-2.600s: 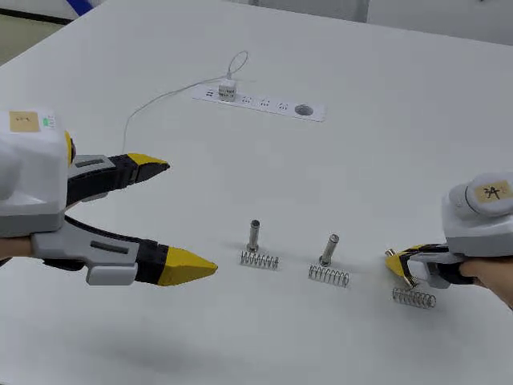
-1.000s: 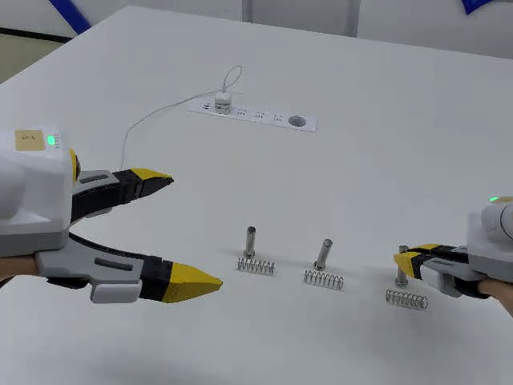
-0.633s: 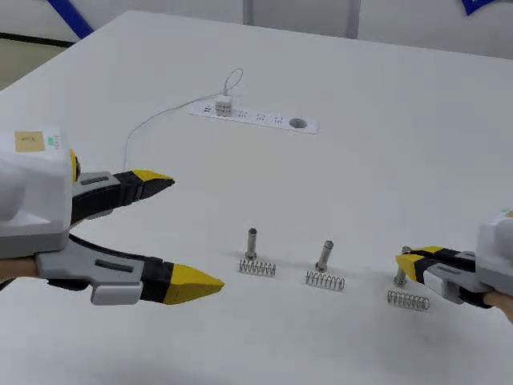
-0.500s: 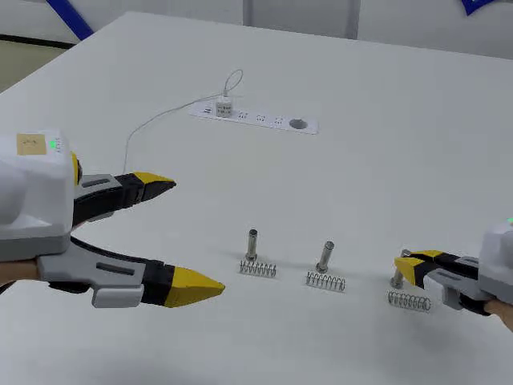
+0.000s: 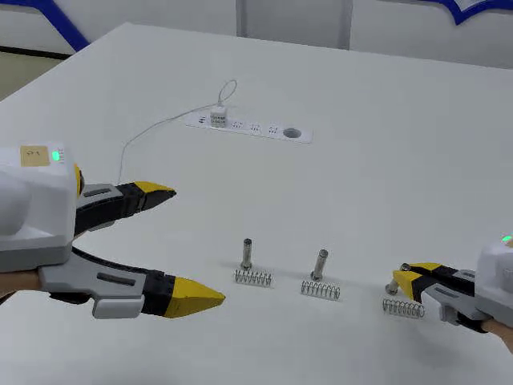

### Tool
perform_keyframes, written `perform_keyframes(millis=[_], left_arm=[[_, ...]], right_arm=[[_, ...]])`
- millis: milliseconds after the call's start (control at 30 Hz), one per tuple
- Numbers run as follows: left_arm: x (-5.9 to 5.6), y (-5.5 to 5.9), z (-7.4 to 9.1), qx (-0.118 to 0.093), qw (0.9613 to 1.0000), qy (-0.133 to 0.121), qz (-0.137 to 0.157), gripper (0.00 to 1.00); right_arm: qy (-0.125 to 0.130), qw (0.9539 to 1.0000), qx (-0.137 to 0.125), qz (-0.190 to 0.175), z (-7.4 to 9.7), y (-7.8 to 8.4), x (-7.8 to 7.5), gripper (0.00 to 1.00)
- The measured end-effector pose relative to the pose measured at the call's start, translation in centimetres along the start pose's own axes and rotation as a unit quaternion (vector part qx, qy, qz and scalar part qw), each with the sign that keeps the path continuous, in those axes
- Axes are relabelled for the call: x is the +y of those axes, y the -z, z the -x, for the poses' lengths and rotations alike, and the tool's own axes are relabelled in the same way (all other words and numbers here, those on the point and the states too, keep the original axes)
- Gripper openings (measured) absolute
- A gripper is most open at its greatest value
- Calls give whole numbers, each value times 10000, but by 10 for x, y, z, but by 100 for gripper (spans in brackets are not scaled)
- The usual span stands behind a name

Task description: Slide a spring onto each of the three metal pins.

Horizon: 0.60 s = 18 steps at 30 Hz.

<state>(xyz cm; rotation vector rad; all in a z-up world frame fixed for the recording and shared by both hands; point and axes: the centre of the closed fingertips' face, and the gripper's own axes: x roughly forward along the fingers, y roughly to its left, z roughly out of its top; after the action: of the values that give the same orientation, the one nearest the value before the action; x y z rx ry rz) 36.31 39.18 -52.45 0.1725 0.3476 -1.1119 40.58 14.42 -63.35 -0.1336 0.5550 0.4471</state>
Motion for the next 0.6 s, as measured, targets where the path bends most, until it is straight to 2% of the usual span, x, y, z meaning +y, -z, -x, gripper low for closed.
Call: perform_keyframes(millis=[267, 433, 600], left_arm=[[-6, 3, 0, 64, 10000, 54, -28, 94], [-4, 2, 4, 42, 10000, 13, -40, 94], [-3, 2, 6, 32, 10000, -13, -40, 94]], right_arm=[[20, 9998, 100, 148, -1, -4, -1, 9], [15, 9998, 95, 163, 0, -7, -1, 10], [-16, 9995, 205, 259, 2, -3, -1, 10]])
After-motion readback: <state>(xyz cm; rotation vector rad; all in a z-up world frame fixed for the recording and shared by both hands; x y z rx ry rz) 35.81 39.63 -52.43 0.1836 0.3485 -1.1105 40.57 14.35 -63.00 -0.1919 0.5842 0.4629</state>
